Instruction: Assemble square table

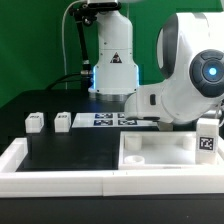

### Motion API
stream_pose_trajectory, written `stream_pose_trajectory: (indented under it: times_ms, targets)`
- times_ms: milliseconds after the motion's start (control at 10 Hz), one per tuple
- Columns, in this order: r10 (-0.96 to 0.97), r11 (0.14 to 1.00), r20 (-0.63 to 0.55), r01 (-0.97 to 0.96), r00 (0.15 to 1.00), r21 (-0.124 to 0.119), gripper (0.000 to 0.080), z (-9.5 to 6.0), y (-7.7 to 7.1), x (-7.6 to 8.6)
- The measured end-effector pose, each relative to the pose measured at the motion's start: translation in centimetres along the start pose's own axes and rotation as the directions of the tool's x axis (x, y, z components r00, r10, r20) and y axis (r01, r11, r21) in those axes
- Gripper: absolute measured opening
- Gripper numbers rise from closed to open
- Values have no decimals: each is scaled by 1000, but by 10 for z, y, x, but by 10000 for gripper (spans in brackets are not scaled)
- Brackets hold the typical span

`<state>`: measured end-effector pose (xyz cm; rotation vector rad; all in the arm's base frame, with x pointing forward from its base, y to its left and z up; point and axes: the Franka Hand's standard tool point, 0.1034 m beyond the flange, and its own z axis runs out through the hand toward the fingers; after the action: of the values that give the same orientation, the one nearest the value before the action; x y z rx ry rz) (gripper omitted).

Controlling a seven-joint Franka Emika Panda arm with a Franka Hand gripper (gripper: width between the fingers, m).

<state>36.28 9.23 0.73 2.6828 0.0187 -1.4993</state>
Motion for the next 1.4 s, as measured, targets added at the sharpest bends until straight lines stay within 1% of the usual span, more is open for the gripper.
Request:
stream_pose_trajectory:
  times_ms: [100,200,400,500,600,700,800,900,1000,1100,1200,1300,1400]
  targets:
    - [1,1000,5,-1,1000,2,289,-7,4,-6]
    - [2,1000,13,-2,1000,1,289,-19,10,-18]
    - [2,1000,25,-3,1000,19,290,-46,21,-40]
    - [0,1000,8,0,1000,30,290,-59,27,-46]
    - [3,999,-21,-3,1000,39,291,-68,30,-51]
    - [4,999,-29,-3,1000,38,291,-64,29,-48]
    - [4,999,-88,0,996,40,291,-67,28,-41]
    - [3,999,-149,4,989,45,291,-70,28,-41]
    - [1,999,-236,11,972,50,291,-72,29,-35]
    - [-9,998,-307,25,952,49,291,-75,32,-28]
    - [-13,998,-345,32,939,51,291,-85,35,-26]
    - [-19,998,-407,44,913,51,291,-102,37,-26]
    - [-16,997,-454,46,891,56,291,-117,39,-30]
